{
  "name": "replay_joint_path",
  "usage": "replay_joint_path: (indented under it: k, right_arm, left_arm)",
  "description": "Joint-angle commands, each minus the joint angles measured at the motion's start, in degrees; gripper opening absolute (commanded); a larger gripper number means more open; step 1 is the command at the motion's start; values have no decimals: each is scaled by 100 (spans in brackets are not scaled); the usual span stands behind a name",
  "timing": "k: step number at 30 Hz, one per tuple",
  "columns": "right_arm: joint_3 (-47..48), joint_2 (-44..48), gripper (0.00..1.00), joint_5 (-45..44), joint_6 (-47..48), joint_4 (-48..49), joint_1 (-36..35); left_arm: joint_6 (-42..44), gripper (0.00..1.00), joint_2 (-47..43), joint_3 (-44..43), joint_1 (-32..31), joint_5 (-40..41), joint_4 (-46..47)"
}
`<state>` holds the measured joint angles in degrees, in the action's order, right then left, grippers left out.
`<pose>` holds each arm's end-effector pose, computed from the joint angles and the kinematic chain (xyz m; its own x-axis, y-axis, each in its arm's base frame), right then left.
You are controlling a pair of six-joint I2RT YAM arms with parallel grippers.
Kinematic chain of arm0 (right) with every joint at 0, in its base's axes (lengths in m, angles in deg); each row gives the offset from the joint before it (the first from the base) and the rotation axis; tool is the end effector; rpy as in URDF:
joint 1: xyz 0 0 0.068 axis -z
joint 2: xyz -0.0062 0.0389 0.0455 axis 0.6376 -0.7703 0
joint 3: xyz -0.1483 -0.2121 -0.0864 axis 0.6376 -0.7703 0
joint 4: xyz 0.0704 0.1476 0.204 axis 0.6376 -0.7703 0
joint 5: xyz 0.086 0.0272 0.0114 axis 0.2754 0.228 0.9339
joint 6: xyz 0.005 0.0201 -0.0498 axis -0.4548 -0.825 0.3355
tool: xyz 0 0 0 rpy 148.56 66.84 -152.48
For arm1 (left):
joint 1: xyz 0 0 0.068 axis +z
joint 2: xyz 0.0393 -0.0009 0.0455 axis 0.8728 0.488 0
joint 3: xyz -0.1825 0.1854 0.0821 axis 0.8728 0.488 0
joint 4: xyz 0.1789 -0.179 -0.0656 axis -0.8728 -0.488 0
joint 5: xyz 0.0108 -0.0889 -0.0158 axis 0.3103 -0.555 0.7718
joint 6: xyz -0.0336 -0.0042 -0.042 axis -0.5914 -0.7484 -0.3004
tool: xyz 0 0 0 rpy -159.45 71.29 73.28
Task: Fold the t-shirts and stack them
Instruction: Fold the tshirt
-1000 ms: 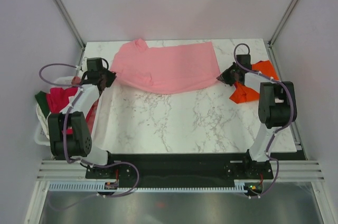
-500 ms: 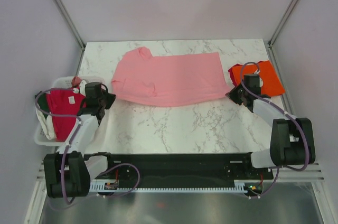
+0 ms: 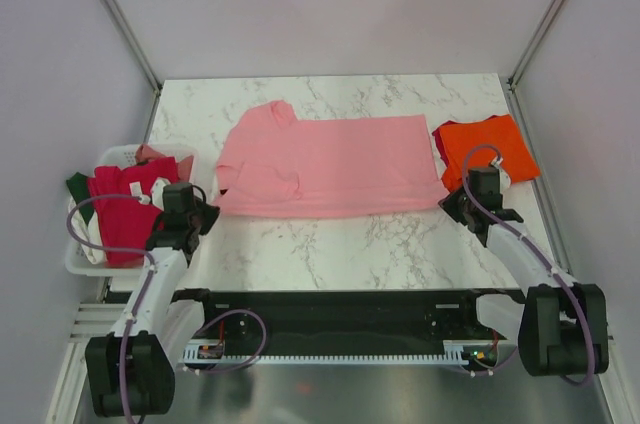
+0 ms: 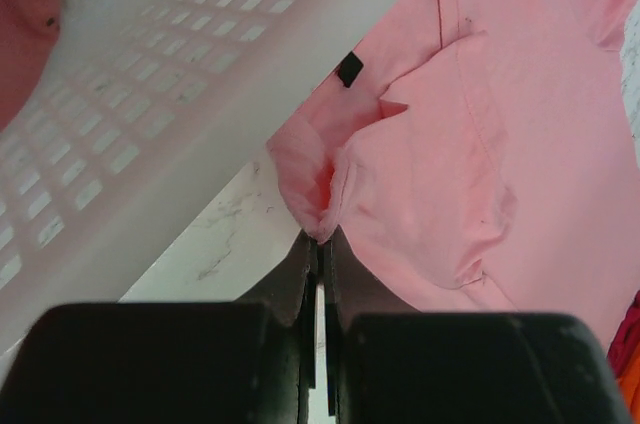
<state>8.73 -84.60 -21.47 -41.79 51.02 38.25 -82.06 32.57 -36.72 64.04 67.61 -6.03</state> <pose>0.2209 0.0045 0.1811 -0.4966 0.7175 -0.4884 0.5168 0.6965 0.4978 0.1820 0.0139 0.1976 -0.2930 -0.8110 -0.5064 -0.6057 0.5673 -0.5579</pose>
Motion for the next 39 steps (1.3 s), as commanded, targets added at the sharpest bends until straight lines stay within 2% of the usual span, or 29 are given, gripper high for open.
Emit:
replay_joint_path:
  k: [1,7,10,11,13,14,17,19,22,26,30,32,34,39]
  right_arm:
    - [-145,510,0,-454,130,-302,14]
    - [-506,1082,1,-525,69,-505,22]
    - [-620,1214,6,-586,34,-549,14]
    - [-664,1293,21,-595,25,-567,14]
    - [-691,1364,31,-648,16,-576,22]
    - [-656,1425,38,-691,25,-610,22]
    - [-385,1426,41,-841,174,-681,22]
    - [-191,1338,41,-929,366,-707,22]
    - [292,961,41,-850,648,-620,14]
    - [1345,5,39,-648,1139,-558,-30]
    - [2278,-840,38,-604,1465,-505,-144]
    - [2823,-1341,39,-621,1580,-496,-241]
    - [3157,-1667,39,-648,1703,-497,-276]
    - [4300,-2932,39,-753,1835,-549,-373]
  left_arm:
    - [-128,2,-341,278,9,70,-152]
    - [-172,2,-753,560,9,61,-390]
    - [-146,2,-877,631,18,53,-469]
    - [-76,7,-930,631,18,35,-487]
    - [-23,16,-956,588,9,52,-574]
    - [4,31,-974,552,9,105,-609]
    - [117,61,-1009,377,9,202,-776]
    - [388,71,-1000,87,9,158,-934]
    - [819,76,-930,-430,1,79,-1127]
    - [1242,84,-746,-1055,-8,-87,-1085]
    - [1533,91,-150,-1862,-96,-518,-786]
    - [1647,100,351,-2110,-254,-693,-471]
    - [1674,100,712,-2453,-428,-808,-189]
    - [1621,99,2626,-3638,-570,-1107,418]
